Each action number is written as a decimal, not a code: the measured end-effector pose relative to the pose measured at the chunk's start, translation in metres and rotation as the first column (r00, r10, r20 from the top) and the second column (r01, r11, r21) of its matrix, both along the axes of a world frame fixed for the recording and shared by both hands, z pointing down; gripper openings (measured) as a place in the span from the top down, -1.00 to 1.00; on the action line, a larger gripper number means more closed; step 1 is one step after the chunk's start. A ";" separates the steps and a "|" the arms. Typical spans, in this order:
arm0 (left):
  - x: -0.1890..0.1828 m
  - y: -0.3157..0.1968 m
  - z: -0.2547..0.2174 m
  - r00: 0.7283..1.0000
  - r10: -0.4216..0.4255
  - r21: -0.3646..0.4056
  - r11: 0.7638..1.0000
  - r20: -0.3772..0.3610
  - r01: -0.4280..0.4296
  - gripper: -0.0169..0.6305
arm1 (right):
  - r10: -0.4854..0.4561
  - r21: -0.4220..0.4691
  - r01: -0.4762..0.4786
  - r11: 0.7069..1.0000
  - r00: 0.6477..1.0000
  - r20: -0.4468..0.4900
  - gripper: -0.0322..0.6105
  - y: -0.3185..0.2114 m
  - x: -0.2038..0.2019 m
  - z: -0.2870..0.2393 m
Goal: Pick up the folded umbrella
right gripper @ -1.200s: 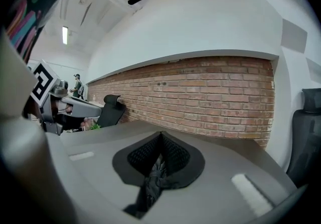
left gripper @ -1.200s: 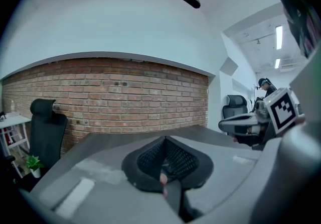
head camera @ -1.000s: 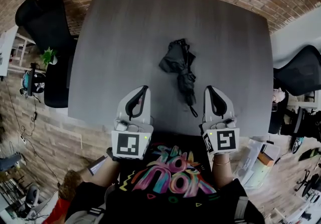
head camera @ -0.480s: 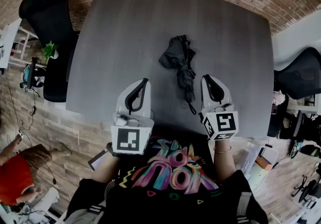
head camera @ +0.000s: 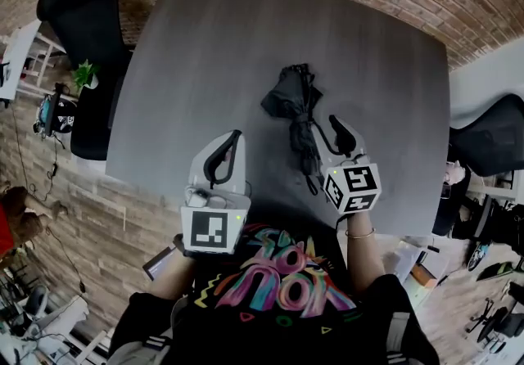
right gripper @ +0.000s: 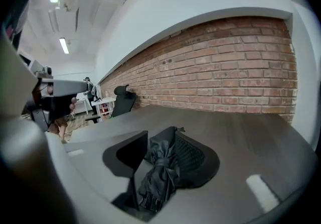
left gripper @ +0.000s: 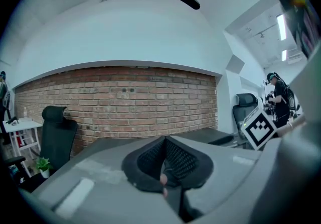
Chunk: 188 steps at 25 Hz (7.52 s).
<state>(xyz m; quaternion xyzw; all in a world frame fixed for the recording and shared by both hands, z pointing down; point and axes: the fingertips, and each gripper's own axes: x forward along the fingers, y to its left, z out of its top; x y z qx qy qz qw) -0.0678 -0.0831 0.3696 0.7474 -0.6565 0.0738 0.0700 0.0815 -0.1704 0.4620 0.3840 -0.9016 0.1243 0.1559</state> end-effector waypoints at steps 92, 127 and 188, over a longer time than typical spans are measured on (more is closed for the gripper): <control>-0.014 0.021 -0.008 1.000 -0.014 0.018 1.000 0.024 0.013 0.94 | -0.096 -0.112 0.098 0.989 0.995 0.021 0.15 0.012 -0.035 0.010; -0.005 0.024 -0.031 0.997 0.074 0.068 0.995 0.024 -0.075 0.94 | -0.035 0.302 -0.015 0.953 0.987 0.159 0.15 0.088 0.022 -0.134; -0.027 -0.003 -0.017 0.999 0.047 0.032 0.998 0.014 -0.047 0.94 | 0.053 0.281 -0.088 0.956 0.990 0.132 0.15 0.064 0.039 -0.125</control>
